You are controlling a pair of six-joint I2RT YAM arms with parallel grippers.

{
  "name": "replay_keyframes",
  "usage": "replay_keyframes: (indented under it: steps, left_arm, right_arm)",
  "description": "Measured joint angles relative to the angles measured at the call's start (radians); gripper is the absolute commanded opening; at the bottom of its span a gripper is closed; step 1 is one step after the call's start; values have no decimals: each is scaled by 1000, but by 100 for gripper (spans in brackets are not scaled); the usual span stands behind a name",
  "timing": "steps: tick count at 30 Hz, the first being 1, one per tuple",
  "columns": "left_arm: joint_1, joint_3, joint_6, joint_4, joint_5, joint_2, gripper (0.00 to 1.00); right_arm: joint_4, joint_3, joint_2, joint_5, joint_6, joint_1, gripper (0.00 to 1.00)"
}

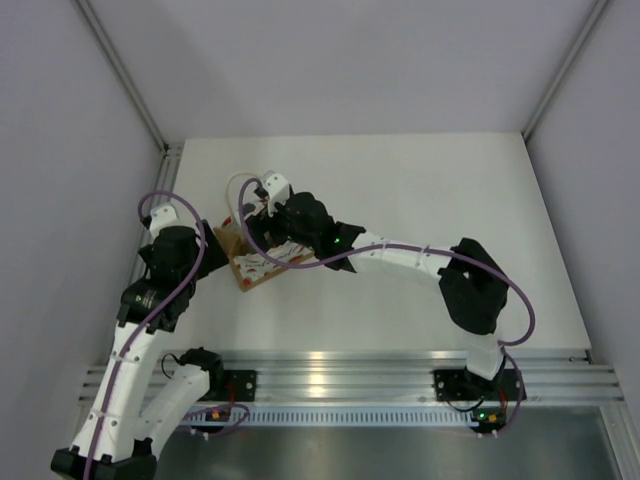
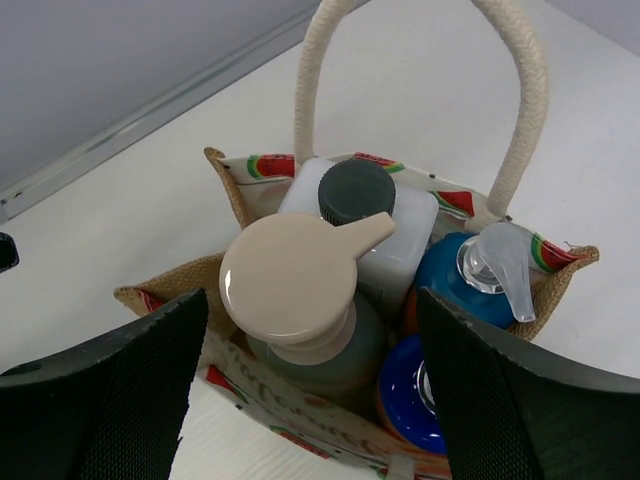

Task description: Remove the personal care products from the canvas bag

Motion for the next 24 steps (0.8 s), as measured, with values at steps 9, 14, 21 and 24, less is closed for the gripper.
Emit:
replay_keyframes:
  steps: [9,14,21,24]
  left_arm:
    - [0,0,0,0,4,2,98]
    - [0,0,0,0,4,2,98]
    - [0,0,0,0,7,2,98]
    - [0,0,0,0,7,2,98]
  right_arm:
    - [115,13,49,12,-3,1,79]
    - [137,40,99,20,-17,1,79]
    - [154,40,109,19,-20,1,72]
    - [173,59,132,16,-32,1,71]
